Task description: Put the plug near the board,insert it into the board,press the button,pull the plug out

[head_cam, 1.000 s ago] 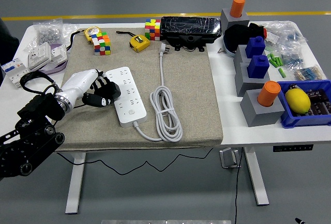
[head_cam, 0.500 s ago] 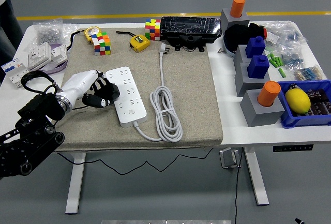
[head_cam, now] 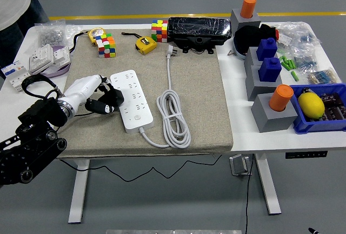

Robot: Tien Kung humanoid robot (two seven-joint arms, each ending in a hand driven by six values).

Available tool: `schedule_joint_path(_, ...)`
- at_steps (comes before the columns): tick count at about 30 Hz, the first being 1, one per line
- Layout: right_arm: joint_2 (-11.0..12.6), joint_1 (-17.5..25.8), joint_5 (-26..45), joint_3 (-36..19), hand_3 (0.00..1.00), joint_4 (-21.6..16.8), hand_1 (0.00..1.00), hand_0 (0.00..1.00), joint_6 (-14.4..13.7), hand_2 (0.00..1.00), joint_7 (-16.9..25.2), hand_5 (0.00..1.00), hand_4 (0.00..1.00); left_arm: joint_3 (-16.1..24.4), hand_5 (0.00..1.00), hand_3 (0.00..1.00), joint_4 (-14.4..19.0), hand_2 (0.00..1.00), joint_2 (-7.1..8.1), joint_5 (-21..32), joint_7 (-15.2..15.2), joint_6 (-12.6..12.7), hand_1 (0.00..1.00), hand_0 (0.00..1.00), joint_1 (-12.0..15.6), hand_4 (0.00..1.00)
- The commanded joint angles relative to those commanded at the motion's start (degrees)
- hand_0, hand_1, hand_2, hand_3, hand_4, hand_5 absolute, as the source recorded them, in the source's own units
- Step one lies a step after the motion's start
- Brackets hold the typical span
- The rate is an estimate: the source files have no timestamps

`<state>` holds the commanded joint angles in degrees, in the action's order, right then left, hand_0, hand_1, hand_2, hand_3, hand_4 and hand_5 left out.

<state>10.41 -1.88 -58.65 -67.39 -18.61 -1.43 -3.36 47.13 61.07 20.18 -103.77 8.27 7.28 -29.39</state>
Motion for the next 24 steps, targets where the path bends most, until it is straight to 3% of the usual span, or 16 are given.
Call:
schedule_joint_path(1,0.00,0.03,0.00,0.02,0.577,0.00,0.656,0.654,0.00,0.661,0.00,0.560,0.998,-0.01,0.177,0.606,-0.06,0.611,0.02,0.25,-0.12,0.05,0.707,0.678,0.02,0.959)
schedule_joint_path(2,0.00,0.05,0.00,0.04,0.577,0.01,0.656,0.654,0.01,0.660,0.00,0.560,0.998,-0.01,0.386,0.807,-0.10,0.788,0.02,0.39,-0.23,0.13,0.817,0.759,0.03,0.998)
schedule_joint_path(7,0.02,0.16,0.01,0.15,0.577,0.04,0.656,0.654,0.02,0.660,-0.01,0.560,0.998,0.16,0.386,0.807,-0.09,0.788,-0.02,1.37,-0.94,0.65,0.817,0.759,0.17,0.998)
schedule_joint_path(8,0.03,0.15,0.01,0.16,0.577,0.00,0.656,0.654,0.01,0.660,0.00,0.560,0.998,0.24,0.476,0.848,-0.01,0.823,-0.03,1.63,-1.13,0.80,0.837,0.776,0.20,0.998)
schedule_joint_path(15,-0.06,0.10,0.00,0.04,0.577,-0.11,0.656,0.654,0.02,0.660,0.01,0.559,0.998,0.91,0.514,0.852,0.78,0.828,-0.05,3.88,-3.63,2.93,0.843,0.775,0.79,0.998)
schedule_joint_path(19,-0.06,0.12,-0.09,-0.04,0.577,-0.10,0.656,0.654,0.00,0.660,0.02,0.559,0.998,2.59,0.514,0.852,3.71,0.828,0.37,4.44,-6.95,7.70,0.843,0.775,3.06,0.998)
schedule_joint_path(20,-0.06,0.12,-0.11,-0.03,0.577,-0.06,0.656,0.654,0.02,0.660,0.00,0.559,0.998,2.78,0.634,0.818,4.93,0.816,0.76,4.75,-8.51,9.86,0.838,0.777,3.98,0.998)
schedule_joint_path(22,-0.07,0.10,-0.15,-0.10,0.577,-0.01,0.656,0.654,0.00,0.660,0.00,0.559,0.998,2.66,0.634,0.818,6.84,0.816,1.61,4.74,-11.18,13.33,0.838,0.777,5.46,0.998)
schedule_joint_path(24,-0.07,0.10,-0.19,-0.16,0.577,-0.03,0.656,0.654,0.00,0.660,0.00,0.559,0.998,2.34,0.634,0.818,9.12,0.816,2.80,3.72,-11.99,15.22,0.838,0.777,7.22,0.998)
